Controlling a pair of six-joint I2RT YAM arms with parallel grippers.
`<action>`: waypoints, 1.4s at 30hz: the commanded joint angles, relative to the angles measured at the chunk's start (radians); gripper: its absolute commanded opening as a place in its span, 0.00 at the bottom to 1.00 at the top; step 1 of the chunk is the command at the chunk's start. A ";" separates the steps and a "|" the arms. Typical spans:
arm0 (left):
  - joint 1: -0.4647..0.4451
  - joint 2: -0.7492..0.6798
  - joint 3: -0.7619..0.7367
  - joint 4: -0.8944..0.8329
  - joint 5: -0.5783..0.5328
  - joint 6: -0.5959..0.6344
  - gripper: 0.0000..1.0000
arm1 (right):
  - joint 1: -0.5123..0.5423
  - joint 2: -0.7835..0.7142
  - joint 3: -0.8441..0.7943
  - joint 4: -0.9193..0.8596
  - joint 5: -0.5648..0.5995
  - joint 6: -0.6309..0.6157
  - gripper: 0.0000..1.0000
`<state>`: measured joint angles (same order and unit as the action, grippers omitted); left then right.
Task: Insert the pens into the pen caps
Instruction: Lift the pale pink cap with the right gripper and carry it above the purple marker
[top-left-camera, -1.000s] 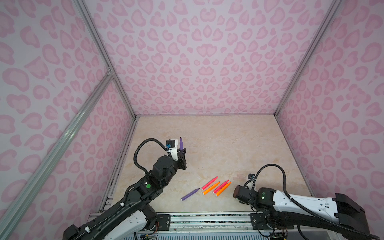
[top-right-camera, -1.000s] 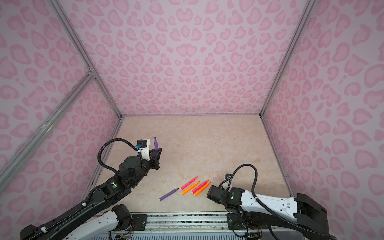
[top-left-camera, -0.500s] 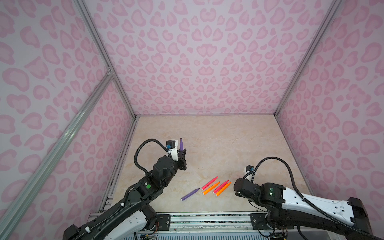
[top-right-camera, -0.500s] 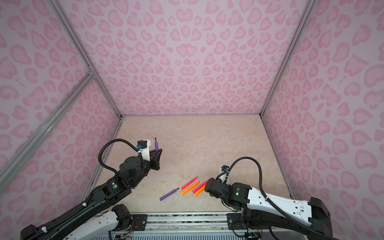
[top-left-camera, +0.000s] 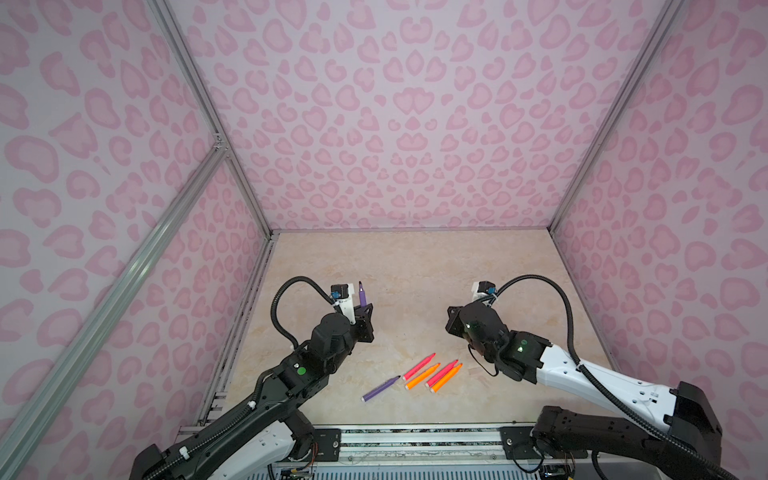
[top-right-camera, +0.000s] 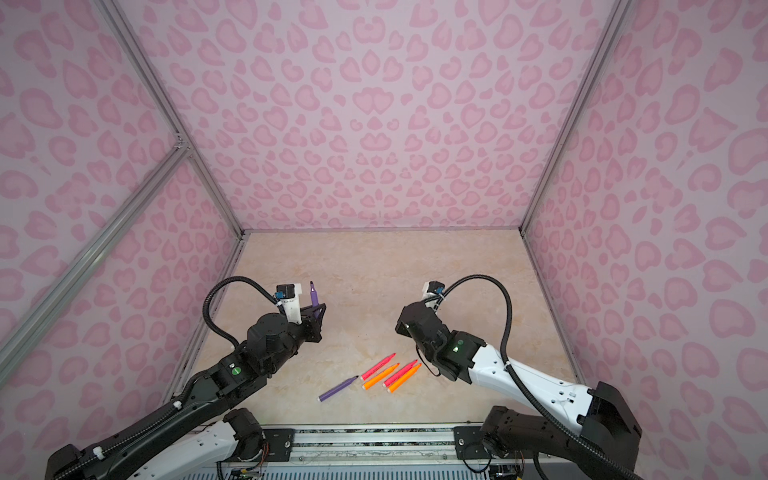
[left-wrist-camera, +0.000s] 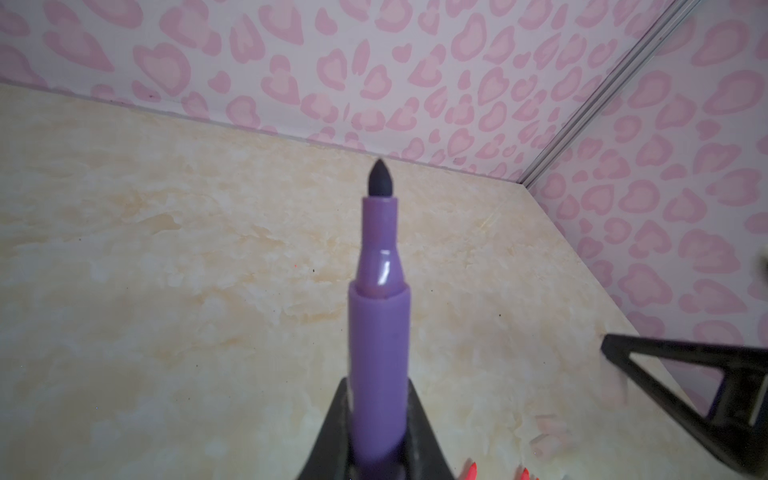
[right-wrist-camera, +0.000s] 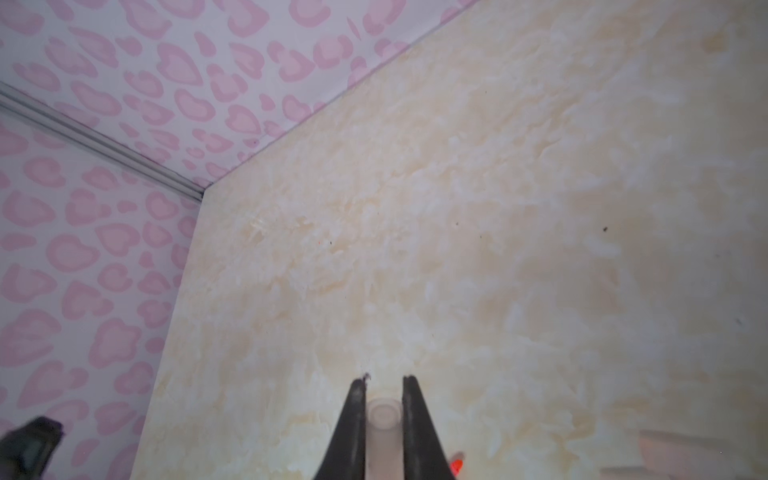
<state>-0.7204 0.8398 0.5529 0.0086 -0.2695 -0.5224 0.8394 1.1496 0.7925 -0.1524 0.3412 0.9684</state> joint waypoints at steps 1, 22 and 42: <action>0.012 0.022 0.004 0.097 0.226 0.005 0.04 | -0.067 0.020 0.034 0.145 -0.067 -0.106 0.10; -0.062 0.391 0.070 0.413 0.471 0.042 0.04 | -0.306 -0.026 0.036 0.295 -0.412 -0.336 0.14; -0.152 0.513 0.180 0.373 0.561 0.079 0.04 | -0.284 -0.069 -0.105 0.507 -0.552 -0.266 0.13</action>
<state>-0.8722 1.3445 0.7124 0.3656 0.2737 -0.4572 0.5495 1.0771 0.7074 0.2695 -0.1780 0.6678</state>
